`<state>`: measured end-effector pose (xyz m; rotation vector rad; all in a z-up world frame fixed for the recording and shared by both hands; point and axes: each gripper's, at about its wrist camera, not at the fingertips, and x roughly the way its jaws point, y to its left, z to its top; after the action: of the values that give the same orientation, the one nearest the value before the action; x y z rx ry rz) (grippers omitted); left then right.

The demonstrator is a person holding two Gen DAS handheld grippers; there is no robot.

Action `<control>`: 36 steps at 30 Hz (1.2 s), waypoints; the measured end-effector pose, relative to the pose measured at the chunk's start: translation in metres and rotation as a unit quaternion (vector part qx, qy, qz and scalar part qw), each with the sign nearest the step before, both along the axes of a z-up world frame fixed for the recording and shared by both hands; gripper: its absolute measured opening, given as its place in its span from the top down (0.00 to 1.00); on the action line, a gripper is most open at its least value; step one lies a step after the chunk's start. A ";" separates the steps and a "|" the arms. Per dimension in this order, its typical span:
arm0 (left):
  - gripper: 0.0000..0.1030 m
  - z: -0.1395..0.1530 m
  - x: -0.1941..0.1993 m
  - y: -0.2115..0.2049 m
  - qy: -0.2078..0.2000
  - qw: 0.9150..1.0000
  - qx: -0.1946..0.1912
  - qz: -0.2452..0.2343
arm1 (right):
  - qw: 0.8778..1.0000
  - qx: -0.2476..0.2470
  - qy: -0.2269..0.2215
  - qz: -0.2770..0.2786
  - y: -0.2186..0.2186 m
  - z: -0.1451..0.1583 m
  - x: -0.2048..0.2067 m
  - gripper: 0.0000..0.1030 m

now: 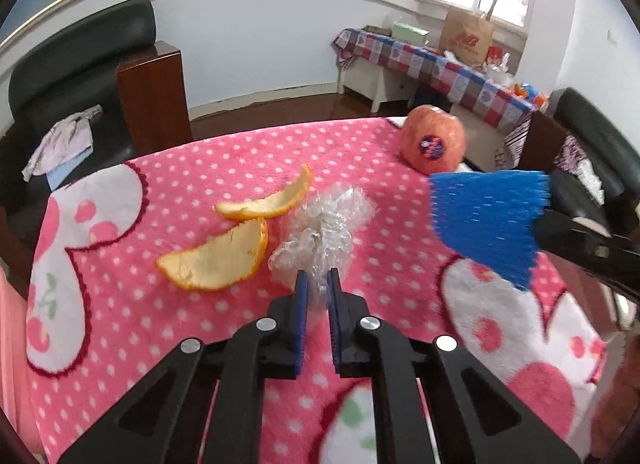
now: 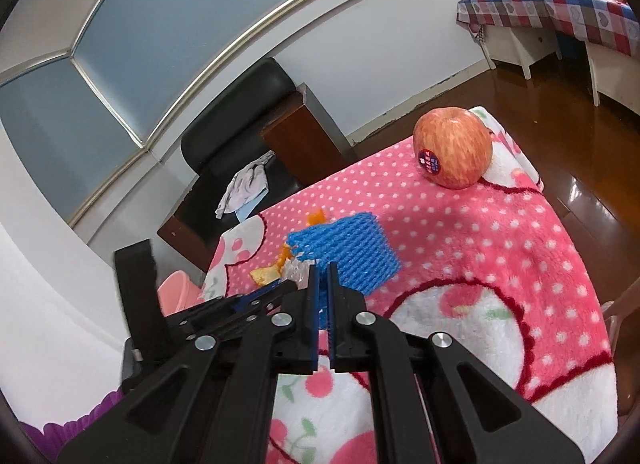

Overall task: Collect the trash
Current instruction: 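Grasp the clear plastic wrapper with the left gripper while the right grasps the blue foam net, then lift the clear wrapper and blue net off the table with both grippers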

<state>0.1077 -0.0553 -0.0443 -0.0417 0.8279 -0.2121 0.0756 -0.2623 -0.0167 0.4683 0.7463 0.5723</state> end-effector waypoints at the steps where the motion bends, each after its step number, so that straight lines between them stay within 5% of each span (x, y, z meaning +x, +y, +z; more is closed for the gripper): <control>1: 0.92 0.003 -0.007 0.001 -0.002 1.000 -0.005 -0.002 | 1.000 -0.001 0.000 0.003 0.002 0.001 -0.001 0.97; 11: 0.92 0.028 -0.090 0.030 -0.024 0.999 -0.014 0.023 | 0.997 -0.050 -0.002 0.064 0.037 0.000 -0.032 0.96; 25: 0.92 0.013 -0.146 0.058 -0.002 0.997 -0.034 0.062 | 0.980 -0.136 0.032 0.143 0.073 -0.024 -0.084 0.96; 27: 0.92 0.012 -0.149 0.059 -0.002 0.997 -0.036 0.063 | 0.976 -0.146 0.049 0.154 0.077 -0.029 -0.088 0.89; 29: 0.92 0.012 -0.151 0.061 -0.005 0.997 -0.038 0.063 | 0.976 -0.142 0.052 0.159 0.076 -0.029 -0.091 0.64; 36: 0.92 0.011 -0.155 0.071 -0.006 0.996 -0.053 0.072 | 0.982 -0.142 0.051 0.115 0.062 -0.024 -0.085 0.59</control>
<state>-0.0474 0.0161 -0.0335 -0.1981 0.7969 -0.1200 -0.0092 -0.2007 -0.0406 0.1462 0.9716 0.6486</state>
